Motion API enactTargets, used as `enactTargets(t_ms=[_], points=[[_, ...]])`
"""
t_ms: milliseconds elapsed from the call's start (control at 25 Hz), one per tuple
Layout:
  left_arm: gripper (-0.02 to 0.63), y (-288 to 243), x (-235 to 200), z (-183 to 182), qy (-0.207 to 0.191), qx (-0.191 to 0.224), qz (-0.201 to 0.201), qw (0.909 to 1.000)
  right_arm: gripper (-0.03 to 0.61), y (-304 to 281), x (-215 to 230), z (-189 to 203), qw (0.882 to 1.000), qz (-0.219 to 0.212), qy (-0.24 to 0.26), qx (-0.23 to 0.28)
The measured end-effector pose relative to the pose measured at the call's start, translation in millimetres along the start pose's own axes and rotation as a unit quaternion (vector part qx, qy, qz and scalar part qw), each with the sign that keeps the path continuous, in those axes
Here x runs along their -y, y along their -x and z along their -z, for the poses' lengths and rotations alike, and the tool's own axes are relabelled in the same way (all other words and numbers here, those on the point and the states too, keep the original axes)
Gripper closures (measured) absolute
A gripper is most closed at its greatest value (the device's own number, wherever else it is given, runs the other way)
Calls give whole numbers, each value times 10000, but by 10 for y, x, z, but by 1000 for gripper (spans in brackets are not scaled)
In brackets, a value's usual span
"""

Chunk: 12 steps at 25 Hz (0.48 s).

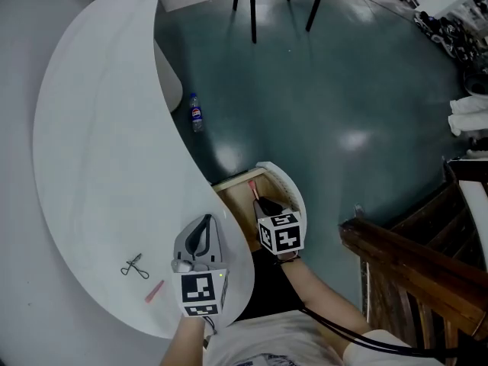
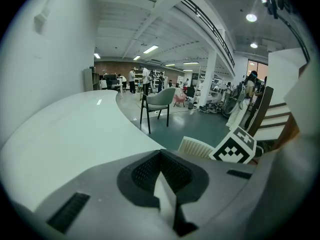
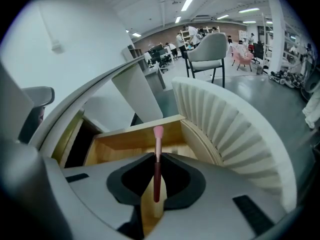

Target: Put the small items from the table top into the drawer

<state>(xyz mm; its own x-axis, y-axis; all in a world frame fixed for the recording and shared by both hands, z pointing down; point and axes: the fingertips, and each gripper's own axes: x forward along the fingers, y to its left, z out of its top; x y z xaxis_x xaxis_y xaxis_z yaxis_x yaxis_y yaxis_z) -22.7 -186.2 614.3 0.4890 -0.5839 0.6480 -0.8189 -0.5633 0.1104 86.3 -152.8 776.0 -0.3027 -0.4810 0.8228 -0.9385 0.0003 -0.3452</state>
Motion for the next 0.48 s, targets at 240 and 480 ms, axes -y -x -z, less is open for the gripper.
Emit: enactTargets(t_ms=[240,480], points=[[594,-32,-55,27,75,-37,-65,9999,518,-226,76,134,9994,112,-128,-289],[594,39,-61,-24,168,-32,-25,9999,518,-454,190,235,9976,353,-112,-576]])
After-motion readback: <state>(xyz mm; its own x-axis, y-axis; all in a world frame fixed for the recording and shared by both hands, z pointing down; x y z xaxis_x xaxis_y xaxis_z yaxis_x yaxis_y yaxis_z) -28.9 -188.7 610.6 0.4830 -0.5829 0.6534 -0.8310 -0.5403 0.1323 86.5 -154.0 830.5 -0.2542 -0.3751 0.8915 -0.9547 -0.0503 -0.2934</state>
